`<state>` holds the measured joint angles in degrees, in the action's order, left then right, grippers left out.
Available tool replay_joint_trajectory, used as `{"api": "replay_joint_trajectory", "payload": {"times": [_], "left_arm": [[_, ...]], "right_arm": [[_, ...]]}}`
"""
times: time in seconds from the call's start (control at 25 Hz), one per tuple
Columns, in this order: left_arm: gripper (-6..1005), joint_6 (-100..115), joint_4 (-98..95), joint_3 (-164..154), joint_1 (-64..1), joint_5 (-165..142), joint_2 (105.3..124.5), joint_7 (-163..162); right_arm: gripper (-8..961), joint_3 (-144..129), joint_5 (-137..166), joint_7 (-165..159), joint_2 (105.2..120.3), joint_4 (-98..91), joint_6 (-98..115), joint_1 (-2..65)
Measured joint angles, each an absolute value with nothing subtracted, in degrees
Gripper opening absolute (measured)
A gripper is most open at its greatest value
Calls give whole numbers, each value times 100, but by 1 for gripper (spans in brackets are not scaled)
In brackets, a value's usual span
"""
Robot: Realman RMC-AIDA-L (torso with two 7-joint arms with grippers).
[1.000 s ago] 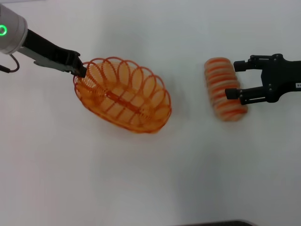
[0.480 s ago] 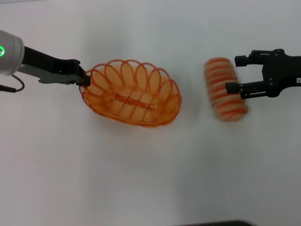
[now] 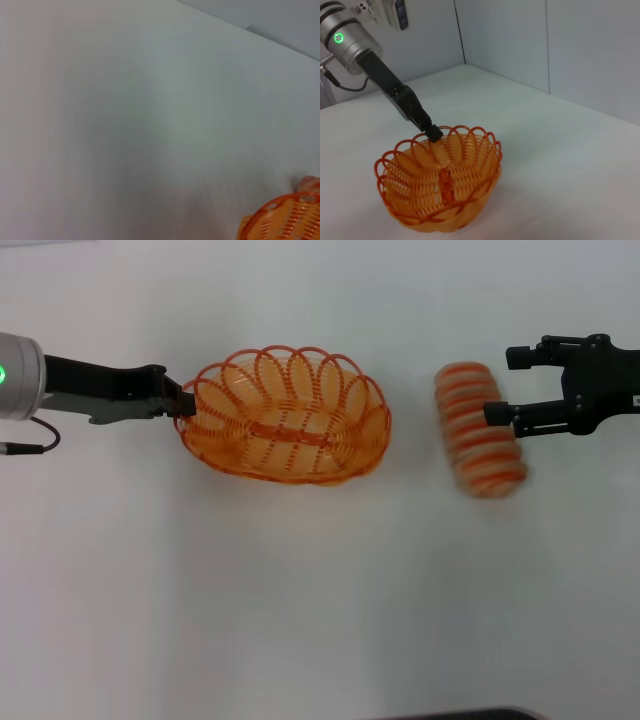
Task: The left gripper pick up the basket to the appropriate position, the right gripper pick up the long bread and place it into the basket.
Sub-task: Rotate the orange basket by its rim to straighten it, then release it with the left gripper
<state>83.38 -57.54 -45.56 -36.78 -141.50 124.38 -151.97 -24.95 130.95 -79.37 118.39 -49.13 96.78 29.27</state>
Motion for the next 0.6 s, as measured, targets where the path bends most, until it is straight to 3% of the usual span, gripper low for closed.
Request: {"api": "replay_joint_trajectory", "payload": {"times": [0.6], "left_arm": [[55, 7420, -5789, -5386, -3573, -14056, 12456, -15354]], "right_arm": [[897, -2496, 13051, -7945, 11841, -4913, 9677, 2936]]}}
